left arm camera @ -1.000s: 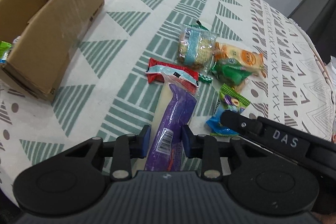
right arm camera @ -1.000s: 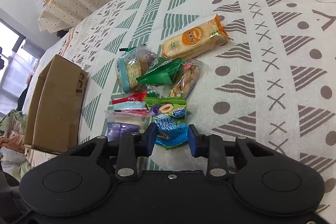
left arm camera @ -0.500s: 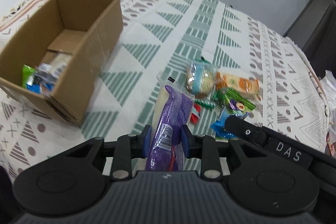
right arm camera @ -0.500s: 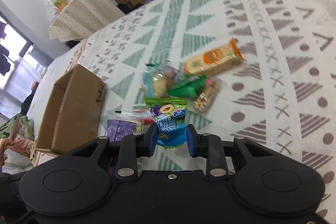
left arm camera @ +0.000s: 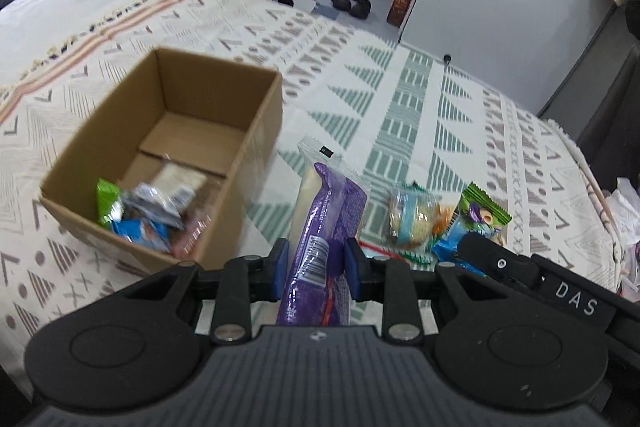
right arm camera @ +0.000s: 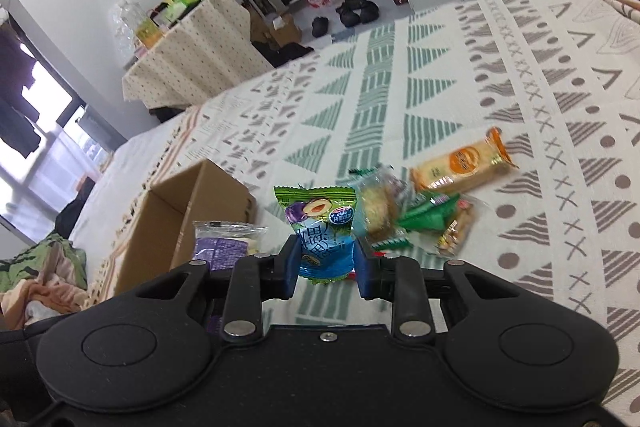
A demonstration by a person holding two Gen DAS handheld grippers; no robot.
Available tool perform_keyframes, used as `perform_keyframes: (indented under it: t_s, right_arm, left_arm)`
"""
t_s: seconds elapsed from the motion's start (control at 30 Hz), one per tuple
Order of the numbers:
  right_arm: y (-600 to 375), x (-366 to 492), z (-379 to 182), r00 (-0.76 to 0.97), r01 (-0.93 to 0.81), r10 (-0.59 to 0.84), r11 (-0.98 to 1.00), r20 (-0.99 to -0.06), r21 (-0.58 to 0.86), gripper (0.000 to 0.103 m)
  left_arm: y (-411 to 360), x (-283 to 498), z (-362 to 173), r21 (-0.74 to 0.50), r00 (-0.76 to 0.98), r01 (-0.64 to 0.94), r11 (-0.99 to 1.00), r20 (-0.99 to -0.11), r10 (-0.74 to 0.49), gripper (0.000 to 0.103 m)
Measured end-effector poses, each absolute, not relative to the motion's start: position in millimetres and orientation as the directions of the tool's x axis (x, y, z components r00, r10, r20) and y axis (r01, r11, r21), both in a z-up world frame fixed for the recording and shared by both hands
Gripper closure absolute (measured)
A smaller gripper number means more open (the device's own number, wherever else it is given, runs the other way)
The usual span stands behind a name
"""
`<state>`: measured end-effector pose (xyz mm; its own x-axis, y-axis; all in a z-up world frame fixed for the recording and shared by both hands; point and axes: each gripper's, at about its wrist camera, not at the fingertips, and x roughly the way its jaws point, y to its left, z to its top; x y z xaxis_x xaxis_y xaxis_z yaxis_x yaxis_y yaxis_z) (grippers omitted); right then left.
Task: Organize snacks
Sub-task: 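Carry both snacks over the cardboard box and open both grippers to drop them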
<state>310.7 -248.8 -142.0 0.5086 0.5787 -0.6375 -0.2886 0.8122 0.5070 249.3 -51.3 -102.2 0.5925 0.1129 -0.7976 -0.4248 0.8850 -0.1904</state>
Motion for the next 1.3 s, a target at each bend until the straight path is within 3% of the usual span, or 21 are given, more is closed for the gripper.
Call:
perform_keyframes:
  t_s: [0.43, 1.3]
  right_arm:
    - [-225, 307, -121, 0.545, -0.301, 0.624, 0.769, -0.560, 0.563, 0.075]
    - [-129, 310, -106, 0.465, -0.397, 0.735, 0.672, -0.495, 0.625, 0.075]
  left_arm:
    - [3, 236, -69, -0.200, 0.641, -0.450, 0.871, -0.751, 0.158, 0.075]
    - [112, 234, -84, -0.248, 0.614, -0.530, 0.811, -0.771, 0.166, 0.075]
